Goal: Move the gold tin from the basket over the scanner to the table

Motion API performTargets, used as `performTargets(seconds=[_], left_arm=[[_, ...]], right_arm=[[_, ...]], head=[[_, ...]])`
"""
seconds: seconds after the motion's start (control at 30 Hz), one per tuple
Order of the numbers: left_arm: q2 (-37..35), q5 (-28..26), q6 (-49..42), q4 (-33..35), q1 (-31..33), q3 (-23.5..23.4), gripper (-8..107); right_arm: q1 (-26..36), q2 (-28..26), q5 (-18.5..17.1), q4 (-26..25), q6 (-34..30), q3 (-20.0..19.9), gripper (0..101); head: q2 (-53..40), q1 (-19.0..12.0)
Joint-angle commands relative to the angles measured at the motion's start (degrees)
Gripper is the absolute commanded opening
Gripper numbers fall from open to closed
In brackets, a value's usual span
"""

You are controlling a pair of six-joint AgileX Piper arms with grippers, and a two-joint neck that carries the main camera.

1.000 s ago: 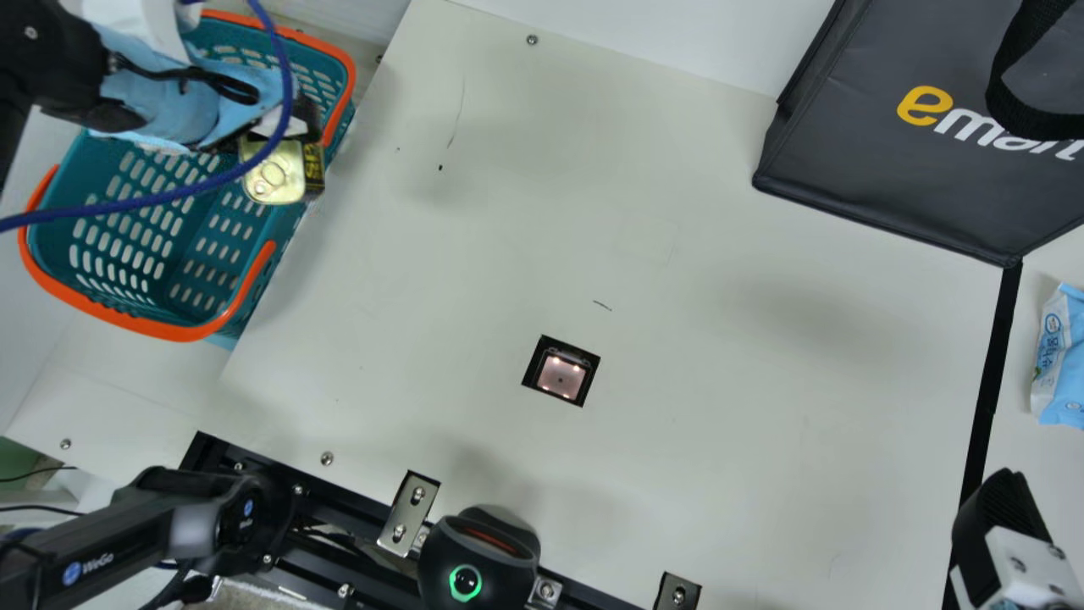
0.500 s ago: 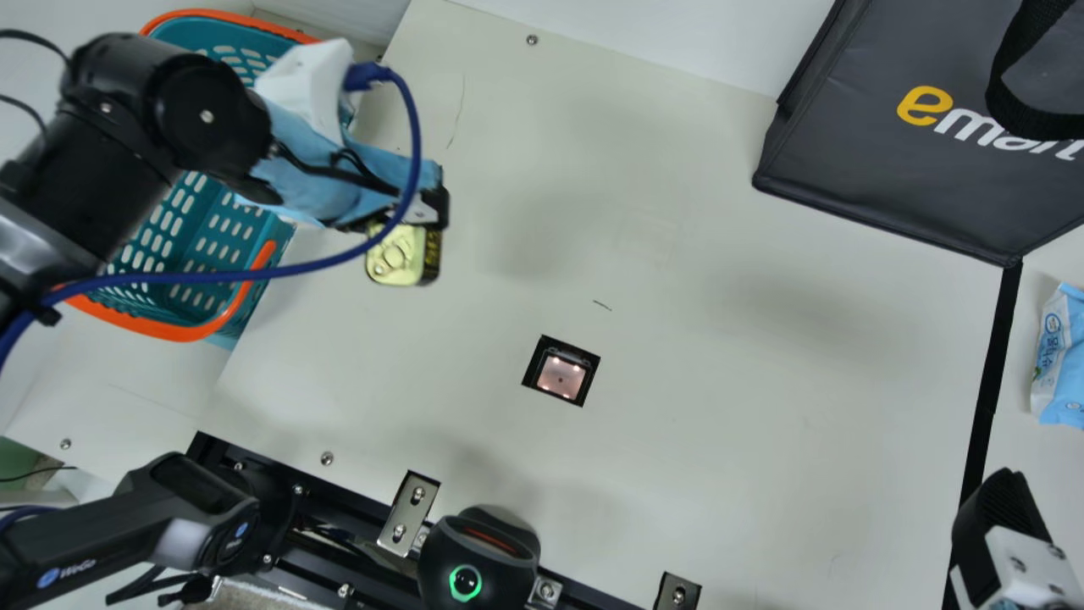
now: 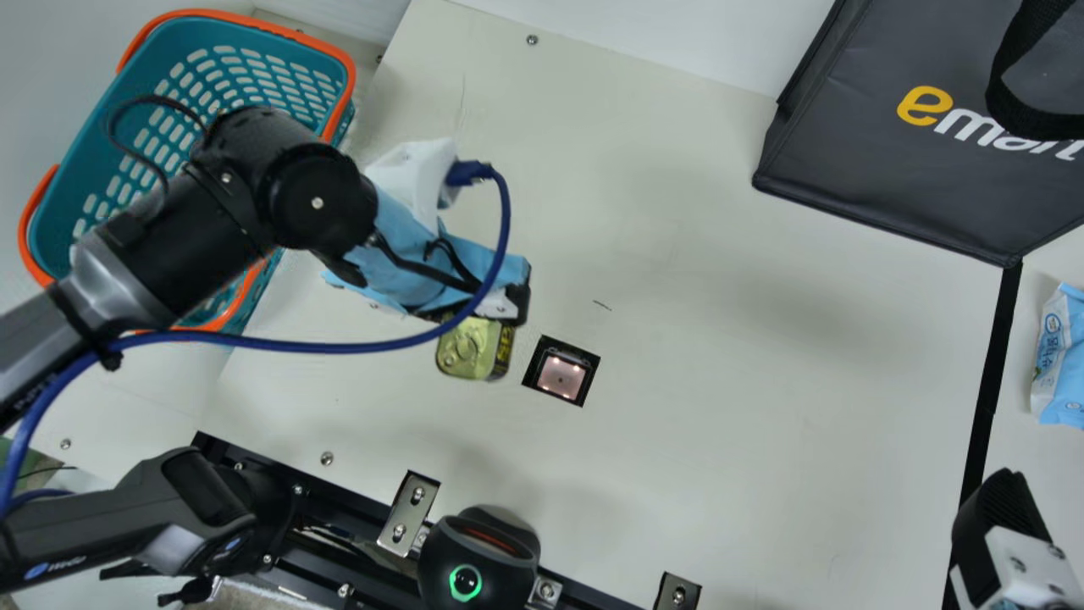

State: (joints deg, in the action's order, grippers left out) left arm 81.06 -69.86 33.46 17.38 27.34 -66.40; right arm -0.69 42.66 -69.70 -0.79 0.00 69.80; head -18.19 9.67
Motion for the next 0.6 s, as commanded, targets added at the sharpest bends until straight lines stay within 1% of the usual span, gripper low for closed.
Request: performTargets(seconds=[0.0, 0.3, 0.57], left_arm=[[0.2, 0.0, 0.4, 0.8, 1.7, 0.3, -8], [1.1, 0.0, 2.2, 3.9, 6.6, 1.7, -8], [1.5, 0.0, 2.9, 5.2, 9.1, 2.1, -8]], right_arm=[[0.0, 0.0, 0.0, 0.0, 0.0, 0.0, 95], [0.0, 0.0, 0.0, 0.0, 0.0, 0.0, 95], [0.0, 0.0, 0.0, 0.0, 0.0, 0.0, 95]], head=[[-0.2, -1.7], [-0.2, -1.7], [-0.2, -1.7]])
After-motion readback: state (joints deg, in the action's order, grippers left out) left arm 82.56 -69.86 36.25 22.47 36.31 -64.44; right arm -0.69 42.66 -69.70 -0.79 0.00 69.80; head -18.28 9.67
